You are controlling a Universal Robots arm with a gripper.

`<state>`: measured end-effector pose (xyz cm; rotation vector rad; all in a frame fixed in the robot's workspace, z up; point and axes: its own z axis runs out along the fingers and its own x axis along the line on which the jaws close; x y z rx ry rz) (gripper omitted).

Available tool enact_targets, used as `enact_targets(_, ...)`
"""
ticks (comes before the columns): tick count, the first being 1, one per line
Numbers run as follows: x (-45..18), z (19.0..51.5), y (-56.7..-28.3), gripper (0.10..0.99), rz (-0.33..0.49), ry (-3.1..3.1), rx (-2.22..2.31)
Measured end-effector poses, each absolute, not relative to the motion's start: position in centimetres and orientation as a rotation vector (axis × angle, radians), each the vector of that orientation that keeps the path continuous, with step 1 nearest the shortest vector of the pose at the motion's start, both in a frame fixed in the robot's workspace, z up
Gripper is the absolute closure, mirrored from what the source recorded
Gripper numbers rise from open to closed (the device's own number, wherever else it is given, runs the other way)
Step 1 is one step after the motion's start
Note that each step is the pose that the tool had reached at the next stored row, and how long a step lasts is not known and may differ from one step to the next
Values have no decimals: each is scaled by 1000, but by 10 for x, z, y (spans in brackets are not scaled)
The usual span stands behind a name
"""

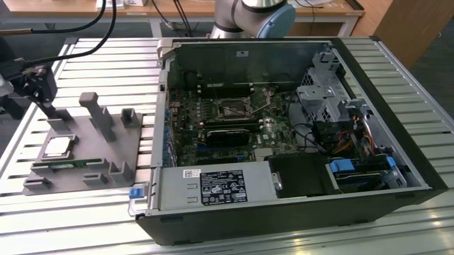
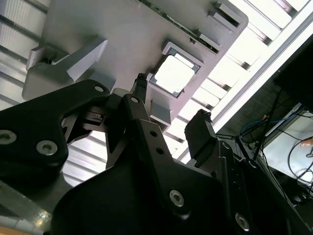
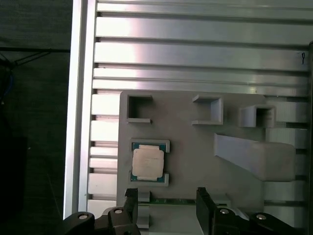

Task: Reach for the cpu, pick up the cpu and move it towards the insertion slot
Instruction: 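Pick up the cpu and move it towards the insertion slot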

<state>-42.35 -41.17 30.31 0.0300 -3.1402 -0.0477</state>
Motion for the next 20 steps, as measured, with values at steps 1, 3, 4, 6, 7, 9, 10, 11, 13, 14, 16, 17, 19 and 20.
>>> enact_targets(1,-424,302,-412,494,-47,-3140,30)
enact_targets(3,-424,301,-412,494,-47,-3140,30)
enact_targets(4,-424,300,-412,494,-46,-3140,30)
enact_targets(6,-424,299,-412,494,-45,-3140,30)
enact_targets(7,-424,298,-412,494,-44,-3140,30)
enact_targets(9,-424,296,-412,494,-43,-3140,30)
enact_targets(10,-424,295,-412,494,-43,-3140,30)
enact_targets(11,-424,295,-412,494,-42,-3140,30)
enact_targets(13,-424,293,-412,494,-42,-3140,30)
enact_targets(14,-424,292,-412,494,-42,-3140,30)
enact_targets(16,-424,290,-412,494,-42,-3140,30)
enact_targets(17,-424,289,-412,494,-42,-3140,30)
enact_targets(19,-425,287,-412,494,-42,-3140,30)
enact_targets(20,-426,286,-412,494,-42,-3140,30)
